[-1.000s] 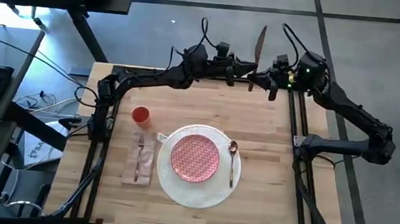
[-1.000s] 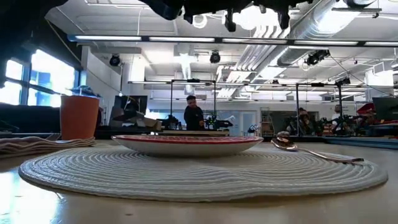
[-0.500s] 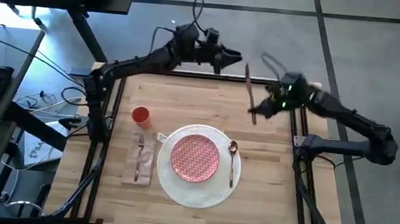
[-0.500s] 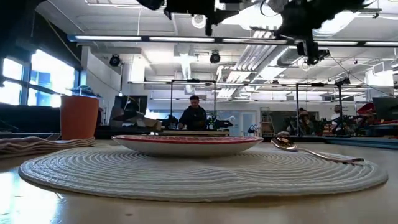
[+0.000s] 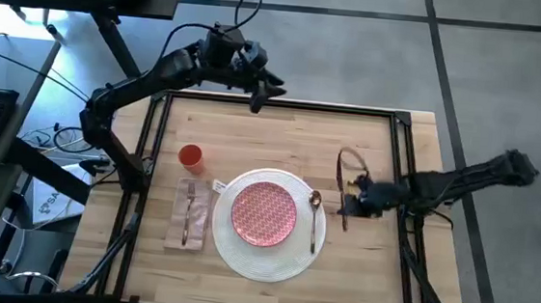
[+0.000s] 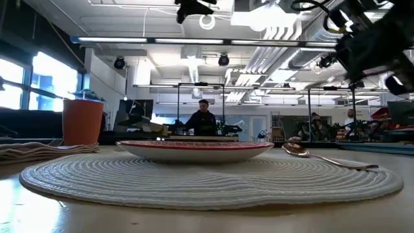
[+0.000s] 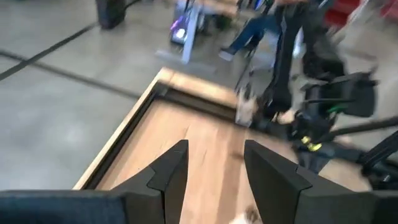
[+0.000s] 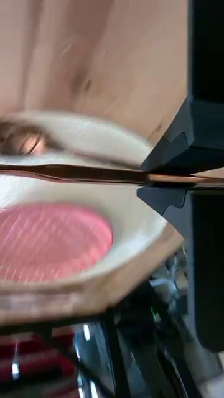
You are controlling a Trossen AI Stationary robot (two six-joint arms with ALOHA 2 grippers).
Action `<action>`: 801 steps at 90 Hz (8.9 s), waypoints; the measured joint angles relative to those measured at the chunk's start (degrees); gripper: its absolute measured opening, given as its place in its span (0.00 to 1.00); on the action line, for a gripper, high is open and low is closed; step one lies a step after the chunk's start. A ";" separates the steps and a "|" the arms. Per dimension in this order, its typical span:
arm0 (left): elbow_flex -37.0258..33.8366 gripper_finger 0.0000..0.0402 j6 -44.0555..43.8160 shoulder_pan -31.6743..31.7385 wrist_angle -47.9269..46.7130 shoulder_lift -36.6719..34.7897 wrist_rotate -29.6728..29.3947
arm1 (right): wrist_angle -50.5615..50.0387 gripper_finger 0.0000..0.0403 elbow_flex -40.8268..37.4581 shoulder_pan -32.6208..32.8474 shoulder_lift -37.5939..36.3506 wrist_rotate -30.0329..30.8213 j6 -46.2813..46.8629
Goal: Set table place
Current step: Put the table knife beside the gold fork, then return to Home Position
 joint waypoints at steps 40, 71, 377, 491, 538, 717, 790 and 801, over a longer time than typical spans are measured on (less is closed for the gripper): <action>-0.02 0.34 -4.01 -1.12 -7.81 -0.64 -0.16 | 26.43 0.00 -6.21 10.57 20.05 7.51 13.12; -0.02 0.34 -5.35 -3.93 -6.13 -1.01 -3.16 | 41.99 0.00 -6.02 10.85 34.89 5.71 14.17; -0.07 0.34 -8.92 -0.62 -9.29 -3.99 -2.82 | 18.64 0.68 -4.94 1.96 6.11 -16.03 16.94; -0.07 0.34 -5.55 6.31 -13.23 -6.93 -3.78 | 3.70 0.00 -4.70 -9.88 18.82 -5.55 -4.44; -0.07 0.34 -4.79 6.34 -13.21 -6.93 -4.96 | 8.11 0.00 -4.96 -17.76 18.97 -3.10 -18.62; -88.94 0.25 -14.74 -6.01 37.78 -83.96 -4.52 | -18.67 0.00 -1.09 -35.53 -38.30 1.65 -50.36; -101.98 0.09 -3.50 -8.82 52.65 -89.73 -9.87 | -21.34 0.00 -1.09 -35.53 -38.30 2.69 -52.08; -102.09 0.04 0.54 -9.90 46.85 -89.79 -17.33 | -18.93 0.00 -1.09 -35.53 -38.30 1.60 -56.84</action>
